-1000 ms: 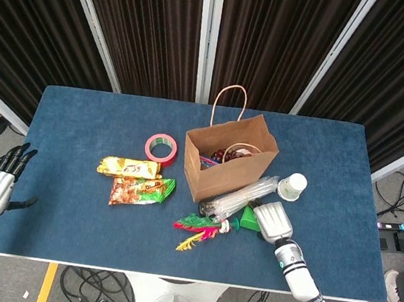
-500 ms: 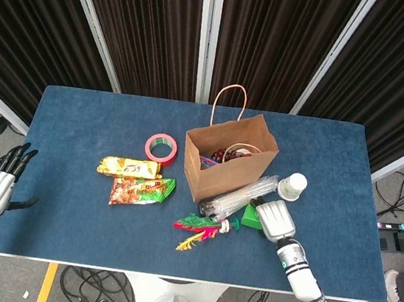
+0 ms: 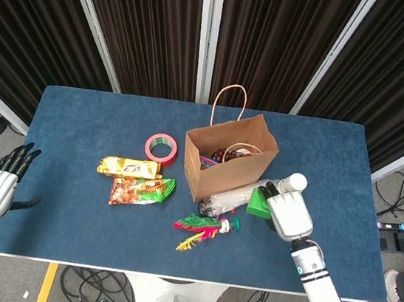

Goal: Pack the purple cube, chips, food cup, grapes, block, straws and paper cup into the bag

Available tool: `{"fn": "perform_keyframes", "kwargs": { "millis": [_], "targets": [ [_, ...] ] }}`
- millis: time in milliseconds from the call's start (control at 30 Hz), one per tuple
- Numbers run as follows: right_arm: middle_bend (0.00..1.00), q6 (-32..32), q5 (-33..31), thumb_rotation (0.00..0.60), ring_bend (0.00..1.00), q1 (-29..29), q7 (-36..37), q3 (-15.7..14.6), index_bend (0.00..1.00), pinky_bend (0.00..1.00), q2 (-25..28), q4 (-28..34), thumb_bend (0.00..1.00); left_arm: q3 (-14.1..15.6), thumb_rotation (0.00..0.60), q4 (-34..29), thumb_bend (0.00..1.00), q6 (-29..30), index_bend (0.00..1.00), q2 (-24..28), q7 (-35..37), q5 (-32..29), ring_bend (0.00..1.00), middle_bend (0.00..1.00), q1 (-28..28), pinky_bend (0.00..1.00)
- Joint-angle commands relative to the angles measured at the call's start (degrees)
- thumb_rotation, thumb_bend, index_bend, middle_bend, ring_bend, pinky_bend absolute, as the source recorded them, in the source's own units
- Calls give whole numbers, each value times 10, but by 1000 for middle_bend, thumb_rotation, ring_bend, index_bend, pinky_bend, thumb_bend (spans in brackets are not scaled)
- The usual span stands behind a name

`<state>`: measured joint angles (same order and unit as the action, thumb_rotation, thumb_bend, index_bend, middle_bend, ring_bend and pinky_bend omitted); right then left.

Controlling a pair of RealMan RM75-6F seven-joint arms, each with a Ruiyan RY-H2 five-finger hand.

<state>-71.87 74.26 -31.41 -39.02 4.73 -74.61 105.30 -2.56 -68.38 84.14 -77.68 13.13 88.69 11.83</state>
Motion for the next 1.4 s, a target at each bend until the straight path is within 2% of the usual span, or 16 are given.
{"fn": "perform_keyframes", "kwargs": {
  "millis": [33,200,333,433,567,667,833,1033,1233,1400],
  "targets": [
    [650,-40,14,600,844,4,-33,39,718,869,68,84,60,0,600,-3,85,1,114,1,-3,2,35,88,1,196],
    [650,-55,2,600,844,-12,-49,96,719,870,117,140,62,-1,600,-9,84,-1,114,4,-8,1,35,88,3,196],
    [650,-51,-47,600,844,-41,-60,157,719,870,146,168,61,0,600,-11,84,-2,114,5,-10,0,35,88,3,196],
    [652,-45,-99,600,844,-72,-76,199,721,870,153,168,62,-1,600,-11,85,-3,114,5,-11,-2,35,88,2,196],
    [653,-26,-177,600,843,-130,-103,237,723,869,132,138,63,0,600,-10,85,-6,114,4,-12,-2,35,88,3,196],
    [652,-8,-220,600,844,-180,-134,240,723,869,96,97,64,0,600,-9,84,-6,114,4,-12,-4,35,88,3,196],
    [652,8,-272,600,843,-255,-176,228,723,870,13,12,64,-1,600,-5,85,-7,114,5,-10,-7,35,88,1,196],
    [645,23,-313,600,844,-304,-183,211,728,869,-57,-61,56,-2,600,-1,85,-7,114,6,-6,-13,35,88,-2,195],
    [626,31,-322,600,843,-312,-177,188,675,870,-71,-82,4,-2,600,5,84,-9,114,5,1,-13,35,88,-2,195],
    [608,28,-322,600,842,-313,-171,179,621,870,-64,-81,0,-1,600,8,84,-8,114,3,3,-10,35,87,-1,196]
  ]
}}
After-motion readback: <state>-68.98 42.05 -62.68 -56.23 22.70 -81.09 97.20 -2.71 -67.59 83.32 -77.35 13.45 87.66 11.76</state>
